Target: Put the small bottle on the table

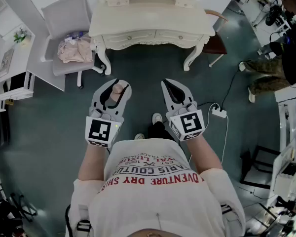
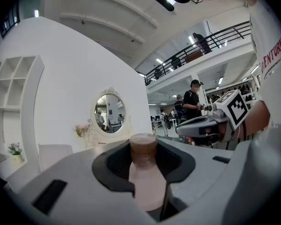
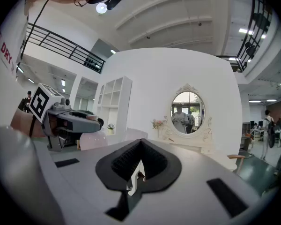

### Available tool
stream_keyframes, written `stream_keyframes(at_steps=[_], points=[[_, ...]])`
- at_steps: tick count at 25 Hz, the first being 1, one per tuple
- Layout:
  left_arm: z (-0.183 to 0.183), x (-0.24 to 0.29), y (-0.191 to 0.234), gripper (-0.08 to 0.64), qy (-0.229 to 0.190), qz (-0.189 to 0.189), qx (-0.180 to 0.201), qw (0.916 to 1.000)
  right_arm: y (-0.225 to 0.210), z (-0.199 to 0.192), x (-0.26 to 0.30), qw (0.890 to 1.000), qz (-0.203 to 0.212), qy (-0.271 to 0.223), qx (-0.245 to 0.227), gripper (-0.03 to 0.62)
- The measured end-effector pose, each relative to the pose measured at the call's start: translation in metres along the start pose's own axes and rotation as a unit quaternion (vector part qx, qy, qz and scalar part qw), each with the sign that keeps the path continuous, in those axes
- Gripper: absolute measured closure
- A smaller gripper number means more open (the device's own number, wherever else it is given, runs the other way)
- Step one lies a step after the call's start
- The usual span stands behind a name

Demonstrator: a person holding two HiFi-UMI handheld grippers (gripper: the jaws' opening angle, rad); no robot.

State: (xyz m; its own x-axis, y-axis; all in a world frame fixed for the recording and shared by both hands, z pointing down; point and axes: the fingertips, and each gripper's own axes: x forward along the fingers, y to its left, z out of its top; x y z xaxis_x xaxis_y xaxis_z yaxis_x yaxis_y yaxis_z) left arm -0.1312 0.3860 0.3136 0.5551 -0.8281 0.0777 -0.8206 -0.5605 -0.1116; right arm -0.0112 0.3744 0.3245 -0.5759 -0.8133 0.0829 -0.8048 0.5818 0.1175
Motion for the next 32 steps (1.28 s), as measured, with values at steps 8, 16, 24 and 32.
stream_keyframes(at_steps=[8,16,24,32], points=[[0.001,0.003,0.005,0.425,-0.003,-0.003,0.001,1.0000,0.000,-0.001,0.005,1.000,-0.003,0.003,0.000,0.594],[-0.005,0.009,0.017,0.425,0.001,-0.002,-0.007,1.0000,-0.002,-0.007,0.019,1.000,-0.007,0.012,0.025,0.594],[-0.018,0.051,0.033,0.425,0.013,0.005,-0.010,0.9999,-0.036,-0.025,0.049,0.999,-0.002,0.023,0.026,0.594],[-0.013,0.140,0.063,0.425,0.025,0.041,-0.011,0.9988,-0.117,-0.026,0.118,0.999,0.031,0.019,0.026,0.594]])
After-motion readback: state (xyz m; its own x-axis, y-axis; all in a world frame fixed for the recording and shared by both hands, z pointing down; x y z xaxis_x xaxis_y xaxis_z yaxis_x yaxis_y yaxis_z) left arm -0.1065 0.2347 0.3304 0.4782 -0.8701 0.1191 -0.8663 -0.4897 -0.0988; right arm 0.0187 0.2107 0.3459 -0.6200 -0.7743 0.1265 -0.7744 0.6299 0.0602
